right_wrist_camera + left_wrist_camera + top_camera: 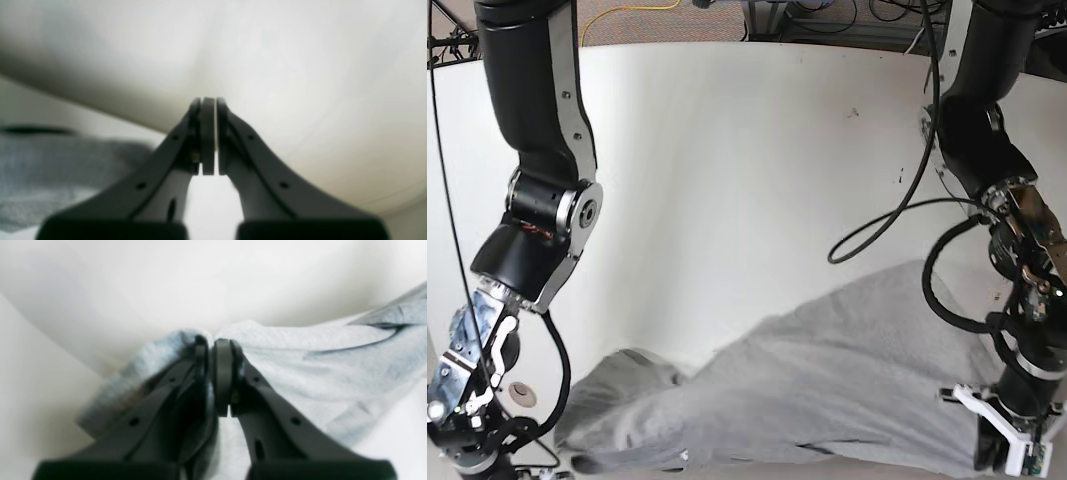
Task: Fold the T-shirt properly
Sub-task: 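Lift the T-shirt with both grippers and swing it over the table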
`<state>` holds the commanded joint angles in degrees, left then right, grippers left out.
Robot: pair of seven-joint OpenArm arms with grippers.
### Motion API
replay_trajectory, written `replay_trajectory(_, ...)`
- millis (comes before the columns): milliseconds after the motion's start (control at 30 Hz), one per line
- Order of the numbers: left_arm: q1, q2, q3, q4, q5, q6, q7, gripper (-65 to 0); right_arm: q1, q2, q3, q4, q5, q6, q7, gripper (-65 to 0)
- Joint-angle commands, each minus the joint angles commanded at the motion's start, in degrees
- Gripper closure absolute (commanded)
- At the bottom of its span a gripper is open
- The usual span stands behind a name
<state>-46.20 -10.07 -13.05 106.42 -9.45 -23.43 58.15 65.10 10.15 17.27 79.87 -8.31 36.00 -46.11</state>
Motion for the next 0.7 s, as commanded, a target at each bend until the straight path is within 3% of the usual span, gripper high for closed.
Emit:
replay_trajectory(333,-3.9,-2.3,0.2,0.3,-0.4,-0.3,2.2,-1.5,1.7,1.1,0.1,0.8,0.3,0.26,-3.9,0.0)
replay_trajectory(700,7.2,-2.1,0.4,3.4,-0.4,-0.4,2.9,-1.5,-14.6,0.8,0.3,9.5,0.6,0.18,-4.1,0.0)
